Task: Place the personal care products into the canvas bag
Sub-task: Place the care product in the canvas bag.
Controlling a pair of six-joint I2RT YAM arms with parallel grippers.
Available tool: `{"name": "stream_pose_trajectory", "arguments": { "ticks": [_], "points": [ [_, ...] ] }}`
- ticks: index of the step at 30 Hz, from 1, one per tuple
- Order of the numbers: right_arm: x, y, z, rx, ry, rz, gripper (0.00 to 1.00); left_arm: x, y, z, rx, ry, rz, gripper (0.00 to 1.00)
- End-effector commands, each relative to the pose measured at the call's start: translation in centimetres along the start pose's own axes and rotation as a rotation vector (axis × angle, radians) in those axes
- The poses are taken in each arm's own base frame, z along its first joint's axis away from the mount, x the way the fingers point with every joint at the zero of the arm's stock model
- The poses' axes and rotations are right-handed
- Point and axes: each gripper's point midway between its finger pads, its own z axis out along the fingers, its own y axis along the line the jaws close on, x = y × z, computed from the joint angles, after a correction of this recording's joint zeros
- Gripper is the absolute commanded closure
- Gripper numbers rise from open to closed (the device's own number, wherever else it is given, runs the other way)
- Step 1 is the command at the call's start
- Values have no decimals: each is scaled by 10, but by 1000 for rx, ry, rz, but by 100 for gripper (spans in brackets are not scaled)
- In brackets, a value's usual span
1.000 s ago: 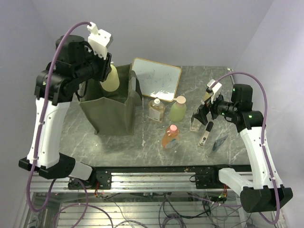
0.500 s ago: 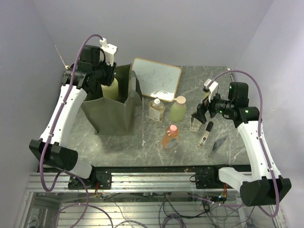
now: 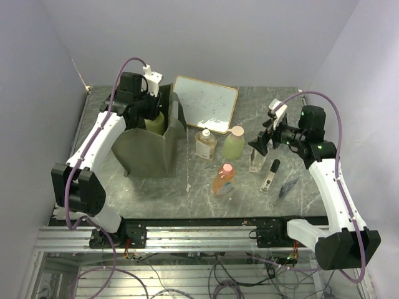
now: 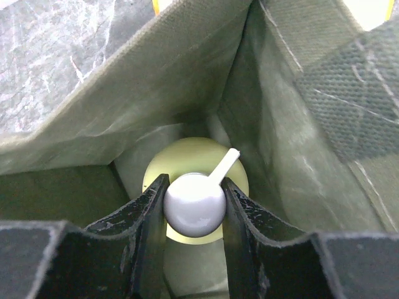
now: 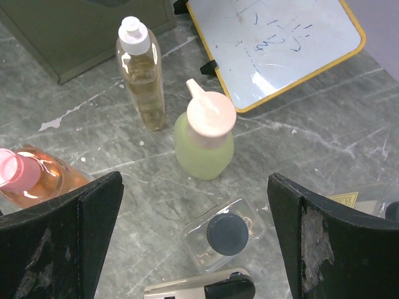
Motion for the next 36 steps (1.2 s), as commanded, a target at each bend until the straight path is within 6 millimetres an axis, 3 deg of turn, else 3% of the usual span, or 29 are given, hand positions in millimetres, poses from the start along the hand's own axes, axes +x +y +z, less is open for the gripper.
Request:
{"name": "stream_pose_trajectory", "arguments": {
  "ticks": [1, 9, 18, 28, 36],
  "points": [
    [-14, 0, -4, 11, -59, -27, 0, -61, 3, 3, 5, -246, 18, 93],
    [-12, 4, -7, 11, -61, -26, 0, -49, -13, 28, 89, -218, 6, 93],
    [-7, 6, -7, 13, -60, -31, 0, -42, -13, 37, 85, -236, 54, 93],
    [-7, 6, -6, 10, -59, -33, 0, -13, -27, 57, 171, -193, 93, 93],
    [-4, 5, -4, 8, -49, -28, 0, 0, -29, 65, 188, -155, 115, 75]
  ]
}}
